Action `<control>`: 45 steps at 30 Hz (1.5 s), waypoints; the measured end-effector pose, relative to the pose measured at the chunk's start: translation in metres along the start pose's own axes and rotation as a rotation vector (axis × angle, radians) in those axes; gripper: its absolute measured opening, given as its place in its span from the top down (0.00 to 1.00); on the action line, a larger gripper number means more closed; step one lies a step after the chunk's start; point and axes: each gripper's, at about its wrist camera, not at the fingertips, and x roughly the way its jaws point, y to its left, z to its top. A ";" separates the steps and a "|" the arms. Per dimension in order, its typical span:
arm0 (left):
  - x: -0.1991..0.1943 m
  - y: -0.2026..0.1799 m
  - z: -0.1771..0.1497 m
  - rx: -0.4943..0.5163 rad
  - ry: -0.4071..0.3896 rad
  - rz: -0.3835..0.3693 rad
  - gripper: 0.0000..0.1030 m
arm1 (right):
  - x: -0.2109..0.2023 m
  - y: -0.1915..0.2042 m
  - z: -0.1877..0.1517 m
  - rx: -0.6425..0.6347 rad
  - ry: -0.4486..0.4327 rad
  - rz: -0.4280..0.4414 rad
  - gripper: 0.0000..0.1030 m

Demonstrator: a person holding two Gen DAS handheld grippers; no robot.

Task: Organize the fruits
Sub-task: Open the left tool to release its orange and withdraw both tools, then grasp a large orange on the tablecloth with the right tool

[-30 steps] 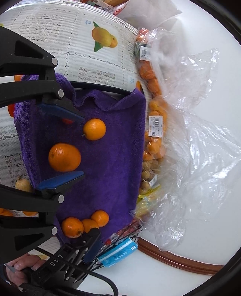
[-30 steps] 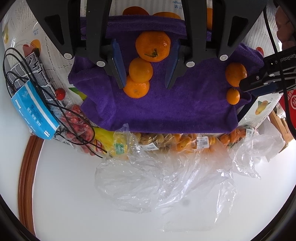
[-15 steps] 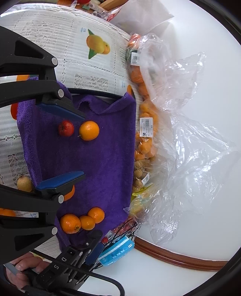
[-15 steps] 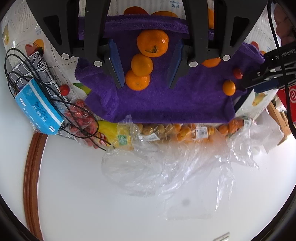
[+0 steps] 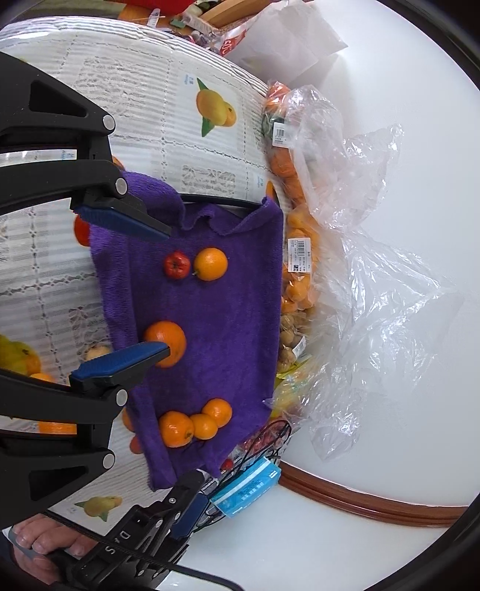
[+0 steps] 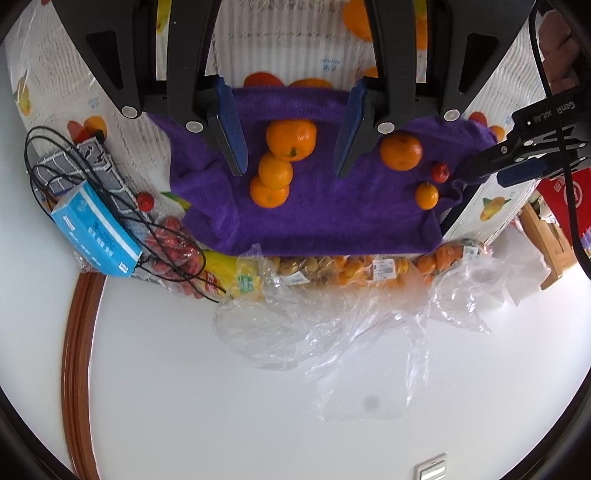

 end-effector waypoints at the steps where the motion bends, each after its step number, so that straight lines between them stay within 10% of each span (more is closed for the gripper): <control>1: -0.002 0.001 -0.002 -0.001 0.003 0.000 0.48 | -0.002 0.002 -0.003 0.000 0.003 -0.002 0.52; 35: -0.040 0.044 -0.052 -0.069 0.029 0.065 0.46 | 0.006 0.044 -0.093 -0.007 0.242 0.092 0.52; 45: -0.029 0.026 -0.058 -0.043 0.059 0.027 0.46 | 0.003 0.034 -0.089 -0.014 0.176 0.064 0.57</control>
